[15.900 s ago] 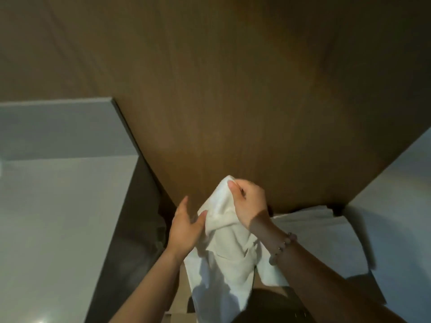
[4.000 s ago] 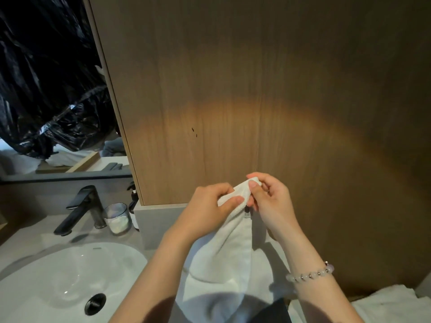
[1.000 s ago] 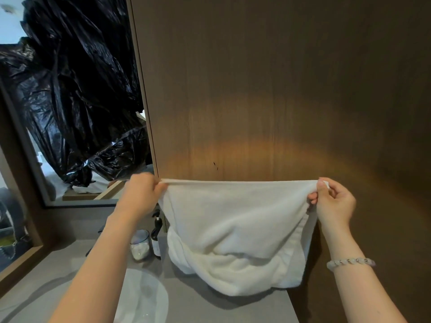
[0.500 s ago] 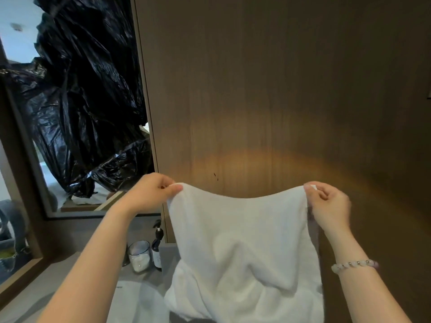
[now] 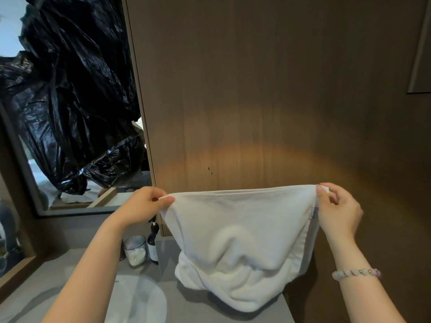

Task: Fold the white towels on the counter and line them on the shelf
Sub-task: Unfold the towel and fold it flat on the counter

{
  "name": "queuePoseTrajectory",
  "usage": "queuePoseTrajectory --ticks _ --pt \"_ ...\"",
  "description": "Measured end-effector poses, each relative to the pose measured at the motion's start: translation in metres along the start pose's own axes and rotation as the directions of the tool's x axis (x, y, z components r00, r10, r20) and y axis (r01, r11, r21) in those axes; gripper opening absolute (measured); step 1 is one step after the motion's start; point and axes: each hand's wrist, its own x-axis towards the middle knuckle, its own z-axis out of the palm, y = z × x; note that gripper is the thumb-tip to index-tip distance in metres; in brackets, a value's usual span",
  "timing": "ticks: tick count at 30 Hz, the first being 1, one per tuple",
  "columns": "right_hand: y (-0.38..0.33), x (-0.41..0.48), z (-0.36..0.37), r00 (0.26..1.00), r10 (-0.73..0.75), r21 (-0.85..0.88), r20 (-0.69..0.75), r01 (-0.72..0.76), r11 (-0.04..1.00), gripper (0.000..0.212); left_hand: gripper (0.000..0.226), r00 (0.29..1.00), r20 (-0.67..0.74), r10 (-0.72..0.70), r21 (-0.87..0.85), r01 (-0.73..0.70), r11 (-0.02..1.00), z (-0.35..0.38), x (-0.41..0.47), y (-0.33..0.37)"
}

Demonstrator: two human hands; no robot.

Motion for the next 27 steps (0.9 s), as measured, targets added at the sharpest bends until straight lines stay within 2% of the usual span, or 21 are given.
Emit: queuePoseTrajectory --ticks 5,10,15,18,20,24,25,27 --pt "0.006 -0.02 -0.015 0.998 0.038 0.0 -0.047 -0.038 0.999 0.016 0.03 1.0 -0.027 -0.005 -0.156 0.001 0.988 0.004 -0.011 -0.01" --pt "-0.006 -0.038 -0.035 0.996 -0.03 0.043 -0.088 0.034 0.999 0.012 0.025 0.997 -0.075 0.025 -0.304 -0.046 0.952 -0.002 -0.043 -0.005" --pt "-0.034 -0.04 -0.059 0.991 -0.066 0.102 -0.115 0.078 0.992 0.019 0.025 0.992 -0.076 0.103 -0.289 -0.12 0.95 -0.019 -0.075 0.007" --pt "-0.042 -0.037 -0.076 0.996 -0.013 0.088 -0.09 0.021 0.996 0.022 0.024 0.993 -0.084 0.085 -0.436 -0.113 0.893 -0.026 -0.09 0.019" --pt "-0.043 -0.034 -0.087 0.997 0.071 0.056 -0.032 -0.07 0.996 0.021 0.025 0.998 -0.021 0.064 -0.515 -0.066 0.855 -0.028 -0.095 0.022" --pt "-0.02 -0.03 -0.093 0.929 0.336 -0.098 0.155 -0.324 0.941 0.012 0.049 0.96 0.277 -0.047 -0.452 0.173 0.875 -0.012 -0.101 0.007" --pt "-0.01 -0.031 -0.089 0.899 0.392 -0.142 0.196 -0.37 0.918 0.012 0.048 0.936 0.336 -0.101 -0.414 0.244 0.877 -0.002 -0.101 -0.001" --pt "0.014 -0.038 -0.076 0.836 0.484 -0.241 0.257 -0.43 0.87 0.016 0.027 0.884 0.417 -0.213 -0.334 0.366 0.868 0.021 -0.102 -0.019"
